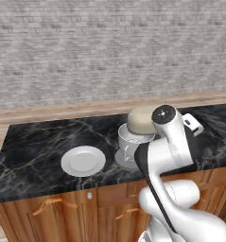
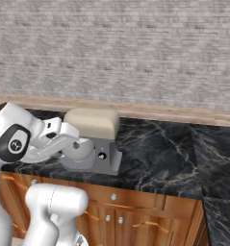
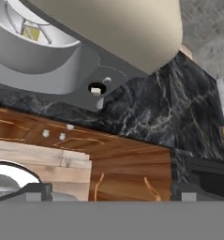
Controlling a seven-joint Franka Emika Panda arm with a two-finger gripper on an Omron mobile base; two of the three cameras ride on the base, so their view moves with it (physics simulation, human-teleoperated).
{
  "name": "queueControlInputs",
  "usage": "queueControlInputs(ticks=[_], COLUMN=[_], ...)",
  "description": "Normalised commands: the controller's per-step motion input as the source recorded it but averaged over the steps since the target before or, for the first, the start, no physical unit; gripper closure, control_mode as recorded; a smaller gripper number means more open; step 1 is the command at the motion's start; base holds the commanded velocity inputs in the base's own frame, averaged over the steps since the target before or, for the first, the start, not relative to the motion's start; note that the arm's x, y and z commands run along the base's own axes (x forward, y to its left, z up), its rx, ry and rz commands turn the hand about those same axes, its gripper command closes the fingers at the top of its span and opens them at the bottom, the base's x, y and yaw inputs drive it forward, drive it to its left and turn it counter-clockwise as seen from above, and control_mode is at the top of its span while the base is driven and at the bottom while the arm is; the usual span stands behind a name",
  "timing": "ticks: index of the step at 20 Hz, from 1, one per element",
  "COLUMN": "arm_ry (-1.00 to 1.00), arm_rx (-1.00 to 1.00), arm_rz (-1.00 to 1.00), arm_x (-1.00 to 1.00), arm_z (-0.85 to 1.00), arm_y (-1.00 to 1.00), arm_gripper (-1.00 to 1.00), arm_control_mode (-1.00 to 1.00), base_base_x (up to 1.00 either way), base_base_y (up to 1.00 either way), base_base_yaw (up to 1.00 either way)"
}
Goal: Add butter and sugar cubes to the stand mixer bowl and then turn on the stand mixer to begin making frosting.
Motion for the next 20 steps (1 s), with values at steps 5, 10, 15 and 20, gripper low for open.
queueControlInputs(ticks=[5,10,15,20], arm_ry=[-0.01,-0.19,-0.19,-0.09], arm_rx=[-0.08,-0.06,-0.01,0.00], arm_rz=[0.04,0.05,0.07,0.06], arm_x=[0.21,0.01,0.00,0.05], arm_z=[-0.73,-0.63,-0.54,-0.50], arm_y=[-0.04,-0.33,-0.38,-0.19], arm_gripper=[-1.00,-1.00,-1.00,-1.00], arm_control_mode=[-1.00,-1.00,-1.00,-1.00], base_base_x=[0.00,0.00,0.00,0.00], base_base_y=[0.00,0.00,0.00,0.00], base_base_yaw=[0.00,0.00,0.00,0.00])
